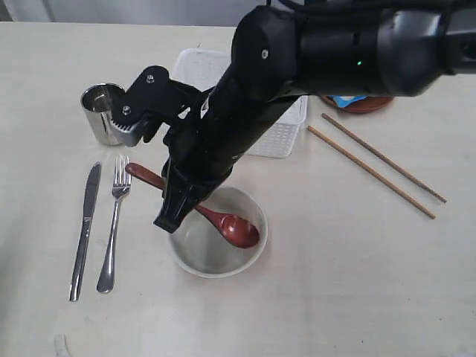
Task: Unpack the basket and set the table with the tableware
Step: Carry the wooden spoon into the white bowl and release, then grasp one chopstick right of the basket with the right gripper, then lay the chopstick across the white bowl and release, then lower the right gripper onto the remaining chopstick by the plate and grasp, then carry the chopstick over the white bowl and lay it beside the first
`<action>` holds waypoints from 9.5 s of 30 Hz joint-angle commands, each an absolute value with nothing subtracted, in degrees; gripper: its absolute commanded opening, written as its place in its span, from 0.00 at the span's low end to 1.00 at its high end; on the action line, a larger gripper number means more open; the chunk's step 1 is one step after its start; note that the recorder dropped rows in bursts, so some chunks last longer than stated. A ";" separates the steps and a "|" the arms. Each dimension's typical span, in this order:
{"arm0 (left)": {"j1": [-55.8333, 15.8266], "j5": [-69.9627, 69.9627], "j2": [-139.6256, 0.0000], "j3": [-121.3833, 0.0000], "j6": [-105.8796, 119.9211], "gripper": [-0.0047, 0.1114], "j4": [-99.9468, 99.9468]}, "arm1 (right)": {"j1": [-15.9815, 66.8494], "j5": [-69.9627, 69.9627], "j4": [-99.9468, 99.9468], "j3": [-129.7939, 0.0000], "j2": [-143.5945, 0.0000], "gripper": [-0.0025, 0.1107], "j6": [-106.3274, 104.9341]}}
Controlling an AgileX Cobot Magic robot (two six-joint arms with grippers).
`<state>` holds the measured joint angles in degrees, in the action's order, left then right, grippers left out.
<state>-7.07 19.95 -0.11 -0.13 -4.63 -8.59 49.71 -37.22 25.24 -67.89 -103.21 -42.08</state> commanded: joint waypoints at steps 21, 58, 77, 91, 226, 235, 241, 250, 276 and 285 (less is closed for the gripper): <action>-7.36 19.92 0.00 0.00 -4.76 0.04 -8.63 | 49.50 -37.43 24.97 -68.55 -102.77 0.35 -42.32; -7.36 19.92 0.00 0.00 -4.76 0.04 -8.63 | 12.09 -33.57 5.87 -61.26 -114.67 0.22 -28.31; -7.36 19.92 0.00 0.00 -4.76 0.04 -8.63 | 14.00 -36.51 7.63 -61.38 -94.09 0.02 -27.00; -7.36 19.92 0.00 0.00 -4.76 0.04 -8.51 | 50.95 -41.40 3.87 -63.53 -84.66 0.02 -38.10; -7.36 19.92 0.00 0.00 -4.76 0.04 -8.74 | 4.61 -42.56 13.64 -69.26 -119.13 0.03 -38.40; -7.36 19.92 0.00 0.00 -4.76 0.04 -8.74 | 4.61 -42.70 13.64 -69.26 -117.42 0.02 -38.68; -7.36 19.92 0.00 0.00 -4.76 0.04 -8.74 | 4.85 -42.35 13.95 -69.26 -109.37 0.02 -39.89; -7.36 19.92 0.00 0.00 -4.76 0.04 -8.74 | 8.31 -43.63 25.77 -69.26 -93.13 0.02 -50.84; -7.36 19.92 0.00 0.00 -4.76 0.04 -8.74 | 54.21 -48.95 -2.66 -69.26 -99.06 0.02 -37.16; -7.36 19.92 0.00 0.00 -4.76 0.04 -8.74 | 54.21 -48.04 4.20 -69.26 -99.06 0.02 -42.05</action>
<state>-7.07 19.95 -0.11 -0.13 -4.63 -8.59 54.02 -48.52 1.72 -69.24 -99.19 -40.16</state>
